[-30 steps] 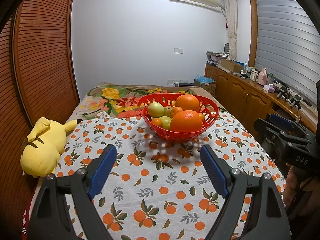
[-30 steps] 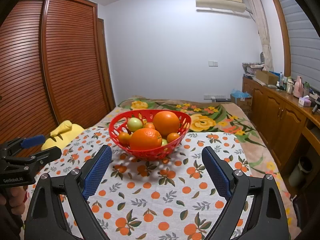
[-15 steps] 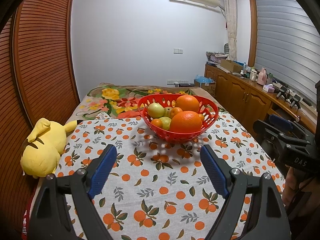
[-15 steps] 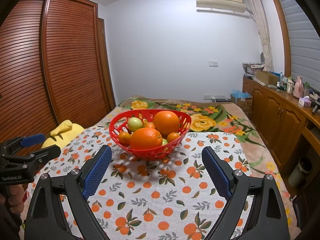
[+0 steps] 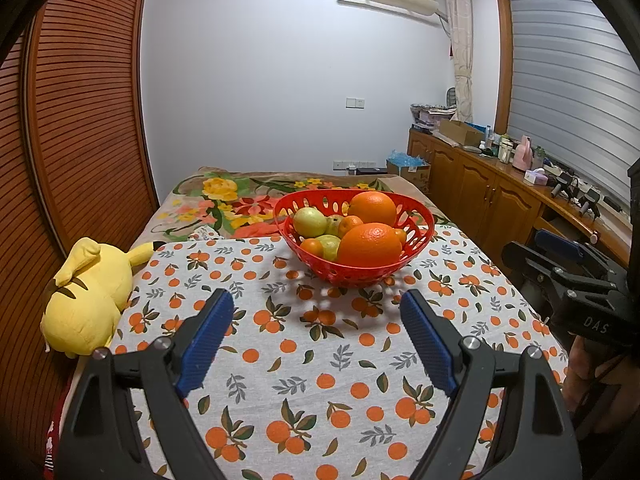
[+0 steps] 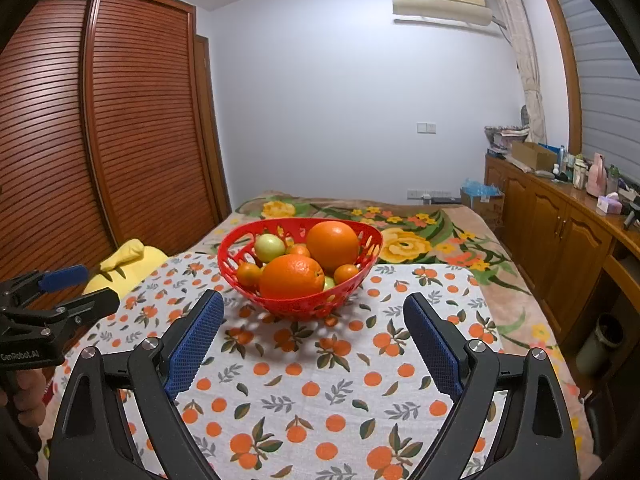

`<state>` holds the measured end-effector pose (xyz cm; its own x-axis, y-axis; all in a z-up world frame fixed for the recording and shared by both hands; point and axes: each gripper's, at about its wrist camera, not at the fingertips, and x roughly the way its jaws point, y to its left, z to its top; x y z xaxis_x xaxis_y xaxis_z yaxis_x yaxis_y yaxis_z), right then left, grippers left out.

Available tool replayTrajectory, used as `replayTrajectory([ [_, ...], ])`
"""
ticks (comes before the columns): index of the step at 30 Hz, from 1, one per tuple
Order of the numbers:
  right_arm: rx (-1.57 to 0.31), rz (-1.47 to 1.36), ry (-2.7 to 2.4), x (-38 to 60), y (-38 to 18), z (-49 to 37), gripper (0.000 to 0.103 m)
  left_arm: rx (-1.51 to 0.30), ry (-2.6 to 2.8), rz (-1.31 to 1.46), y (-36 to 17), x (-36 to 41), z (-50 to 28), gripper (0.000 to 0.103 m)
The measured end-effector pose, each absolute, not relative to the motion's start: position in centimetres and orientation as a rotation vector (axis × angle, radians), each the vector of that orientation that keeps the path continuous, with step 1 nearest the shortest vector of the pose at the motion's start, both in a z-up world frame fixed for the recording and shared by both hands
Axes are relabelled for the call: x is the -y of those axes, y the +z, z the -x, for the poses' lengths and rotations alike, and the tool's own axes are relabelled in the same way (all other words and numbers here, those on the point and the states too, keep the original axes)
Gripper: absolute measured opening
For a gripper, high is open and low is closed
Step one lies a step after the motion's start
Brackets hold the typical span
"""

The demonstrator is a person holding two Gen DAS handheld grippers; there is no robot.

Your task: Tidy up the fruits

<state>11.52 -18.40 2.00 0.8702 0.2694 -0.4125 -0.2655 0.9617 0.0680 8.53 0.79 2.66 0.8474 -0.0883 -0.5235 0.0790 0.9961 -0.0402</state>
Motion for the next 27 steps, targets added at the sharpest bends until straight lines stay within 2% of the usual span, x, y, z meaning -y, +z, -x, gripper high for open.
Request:
replayTrajectory([
  [27, -0.431, -0.007, 0.279, 18.30, 1.99, -11.49, 0.093, -0.553, -0.093, 0.014, 2.86, -0.25, -8.29, 0.086],
])
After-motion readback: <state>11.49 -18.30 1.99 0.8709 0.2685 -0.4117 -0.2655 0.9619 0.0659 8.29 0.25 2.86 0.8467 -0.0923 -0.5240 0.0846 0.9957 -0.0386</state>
